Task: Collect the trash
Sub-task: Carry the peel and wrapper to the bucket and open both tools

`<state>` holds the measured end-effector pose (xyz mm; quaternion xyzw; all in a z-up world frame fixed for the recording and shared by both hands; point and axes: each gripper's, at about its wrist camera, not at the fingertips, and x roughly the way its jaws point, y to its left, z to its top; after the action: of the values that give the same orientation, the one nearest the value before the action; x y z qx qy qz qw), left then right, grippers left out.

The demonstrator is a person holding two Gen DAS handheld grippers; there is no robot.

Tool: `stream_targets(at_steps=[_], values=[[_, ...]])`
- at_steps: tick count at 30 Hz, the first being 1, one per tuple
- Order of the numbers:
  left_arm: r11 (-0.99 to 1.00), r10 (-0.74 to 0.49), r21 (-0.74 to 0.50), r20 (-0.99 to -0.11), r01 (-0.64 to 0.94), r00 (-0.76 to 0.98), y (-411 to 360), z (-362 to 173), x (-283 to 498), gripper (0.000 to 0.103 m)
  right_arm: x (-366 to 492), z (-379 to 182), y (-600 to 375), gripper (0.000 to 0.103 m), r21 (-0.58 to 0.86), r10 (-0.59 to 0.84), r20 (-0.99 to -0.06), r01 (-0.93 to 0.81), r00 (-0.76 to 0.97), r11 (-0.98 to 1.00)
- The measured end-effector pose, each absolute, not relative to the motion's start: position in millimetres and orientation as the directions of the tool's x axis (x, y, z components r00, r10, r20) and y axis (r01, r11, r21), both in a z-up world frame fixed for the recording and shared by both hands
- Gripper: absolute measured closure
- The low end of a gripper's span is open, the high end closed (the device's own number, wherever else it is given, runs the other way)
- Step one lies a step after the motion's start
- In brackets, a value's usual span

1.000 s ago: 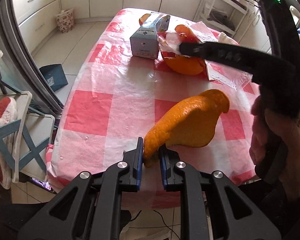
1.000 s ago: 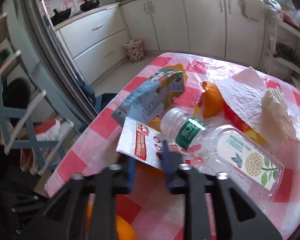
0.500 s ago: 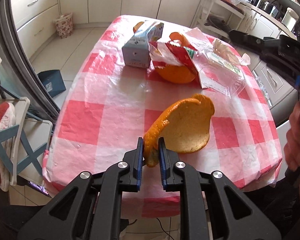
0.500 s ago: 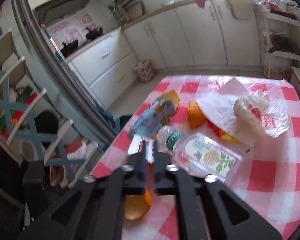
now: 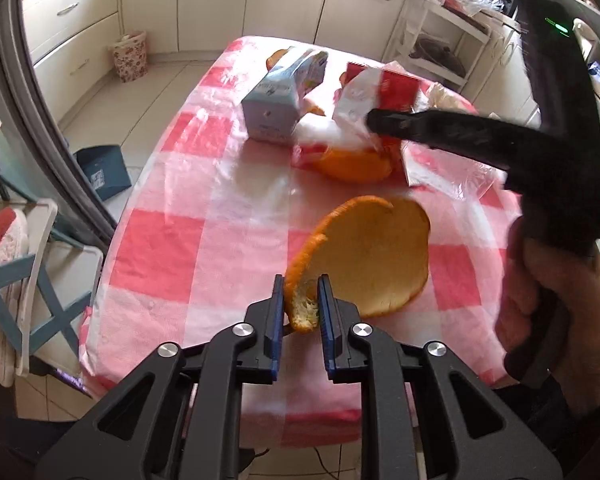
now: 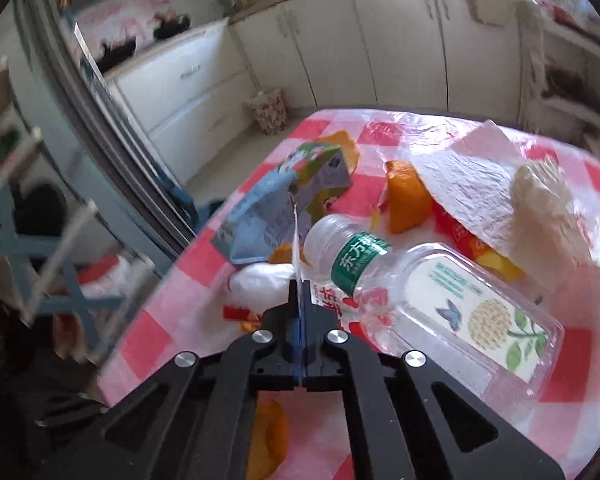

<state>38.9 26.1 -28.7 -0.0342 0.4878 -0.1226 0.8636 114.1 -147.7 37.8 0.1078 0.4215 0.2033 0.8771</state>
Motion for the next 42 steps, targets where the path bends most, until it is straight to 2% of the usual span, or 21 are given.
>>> stream_targets(at_steps=[5,9,14,19,24,29,33,37,39,40,41,42], values=[[0.948,-0.309,-0.205,-0.780,0.245,0.544,17,-7,28,0.092,88,81,-203,0.102,0.596,0.609,-0.497,-0.267,0.618,0.757],[0.926,-0.374,-0.271,-0.753,0.264,0.541,19,1,22,0.092,47,121,-247,0.102,0.622,0.616,-0.384,-0.300,0.688,0.723],[0.887,-0.462,-0.352,-0.707,0.300,0.536,14,19,16,0.092,-4,150,-305,0.102,0.594,0.527,-0.348,-0.252,0.776,0.764],[0.837,-0.544,-0.385,-0.665,0.390,0.511,-25,42,6,0.092,-60,153,-384,0.102,0.555,0.344,-0.364,-0.095,0.866,0.826],[0.762,-0.628,-0.402,-0.650,0.508,0.429,-100,53,-4,0.092,-105,140,-455,0.102,0.529,0.145,-0.430,0.118,0.891,0.840],[0.705,-0.668,-0.402,-0.651,0.584,0.359,-179,55,-8,0.092,-106,100,-497,0.102,0.432,-0.027,-0.608,0.359,0.794,0.827],[0.686,-0.662,-0.381,-0.681,0.621,0.314,-245,45,-10,0.092,-83,50,-520,0.102,0.336,-0.073,-0.761,0.488,0.644,0.806],[0.694,-0.611,-0.322,-0.736,0.644,0.290,-298,23,-12,0.092,-61,-16,-543,0.102,0.336,0.030,-0.876,0.563,0.481,0.755],[0.701,-0.575,-0.281,-0.766,0.656,0.286,-320,10,-14,0.092,-57,-36,-552,0.102,0.324,0.036,-0.901,0.615,0.433,0.719],[0.705,-0.557,-0.266,-0.782,0.658,0.280,-330,2,-14,0.092,-57,-38,-557,0.096,0.328,0.032,-0.902,0.634,0.431,0.700],[0.704,-0.542,-0.259,-0.797,0.661,0.266,-338,-6,-13,0.092,-60,-39,-558,0.069,0.335,0.027,-0.899,0.648,0.437,0.684],[0.703,-0.533,-0.256,-0.808,0.664,0.252,-344,-13,-11,0.092,-62,-36,-562,0.054,0.344,0.016,-0.893,0.659,0.450,0.668]])
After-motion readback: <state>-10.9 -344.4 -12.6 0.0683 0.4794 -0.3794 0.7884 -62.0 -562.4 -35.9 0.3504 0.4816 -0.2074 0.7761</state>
